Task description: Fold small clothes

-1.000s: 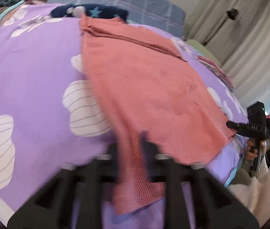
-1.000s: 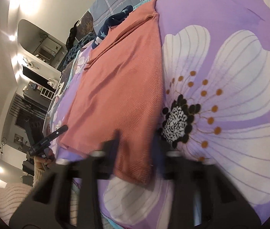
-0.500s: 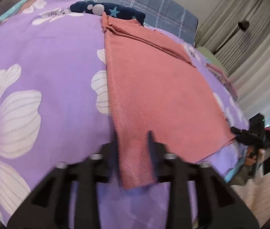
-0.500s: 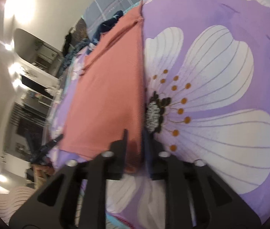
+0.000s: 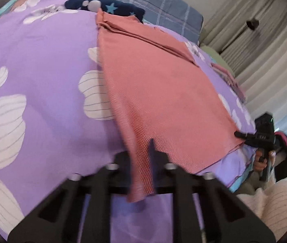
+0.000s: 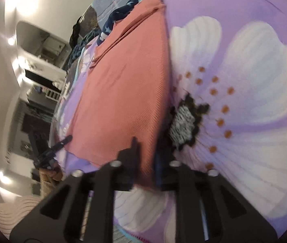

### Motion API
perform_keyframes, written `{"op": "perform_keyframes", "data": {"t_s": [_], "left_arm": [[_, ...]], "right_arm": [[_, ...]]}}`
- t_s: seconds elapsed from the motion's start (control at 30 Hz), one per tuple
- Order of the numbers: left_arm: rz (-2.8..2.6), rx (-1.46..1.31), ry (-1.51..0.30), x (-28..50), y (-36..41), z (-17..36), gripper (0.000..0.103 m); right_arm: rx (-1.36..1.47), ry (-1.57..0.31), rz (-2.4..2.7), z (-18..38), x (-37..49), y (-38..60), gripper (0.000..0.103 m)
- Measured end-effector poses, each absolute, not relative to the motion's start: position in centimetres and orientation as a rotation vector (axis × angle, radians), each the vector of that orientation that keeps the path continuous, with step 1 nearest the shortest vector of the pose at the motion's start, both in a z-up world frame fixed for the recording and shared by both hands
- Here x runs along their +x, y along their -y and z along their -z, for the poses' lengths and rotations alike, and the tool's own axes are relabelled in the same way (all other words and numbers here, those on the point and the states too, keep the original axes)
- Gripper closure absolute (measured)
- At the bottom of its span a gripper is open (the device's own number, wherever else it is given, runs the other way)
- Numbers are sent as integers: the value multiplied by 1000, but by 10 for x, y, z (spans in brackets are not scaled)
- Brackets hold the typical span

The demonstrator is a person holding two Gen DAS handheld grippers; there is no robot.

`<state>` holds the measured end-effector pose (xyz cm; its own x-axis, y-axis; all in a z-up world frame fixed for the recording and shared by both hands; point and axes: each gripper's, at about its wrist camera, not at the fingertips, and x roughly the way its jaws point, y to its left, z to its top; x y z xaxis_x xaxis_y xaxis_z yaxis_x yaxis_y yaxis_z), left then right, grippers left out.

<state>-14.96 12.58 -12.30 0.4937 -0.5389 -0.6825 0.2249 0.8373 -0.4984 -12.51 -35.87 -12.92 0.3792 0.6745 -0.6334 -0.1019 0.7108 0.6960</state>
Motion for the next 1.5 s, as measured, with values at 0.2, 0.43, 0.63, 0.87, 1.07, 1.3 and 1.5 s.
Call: {"op": "perform_keyframes", "data": {"t_s": [0.2,0.43,0.63,0.87,1.07,1.3,1.5], "left_arm": [[438,-375,-841,-145,-130,93,101],[494,-244,-581,-162,-116,-7,101],[529,-220,-479,-216,-117,-46,101],[520,-149,-542,-197,-97,-30,101],[457,-205,-613,-96,-102,-6,101],[379,-188,-708,19,-99,13,101],[338,-185,-813,91,-95,53,100]], "right_arm": [[704,-972,-537,111,-125,368,99],[658,-679,-609,21,-140,377,99],[595,-523,-585,-24,-202,390,99],[421,-529,-409,-34,-196,375,99],[370,-567,-306,-17,-103,345,99],[362,-626,-252,-4,9,340,99],[385,-747,-211,36,98,337,98]]}}
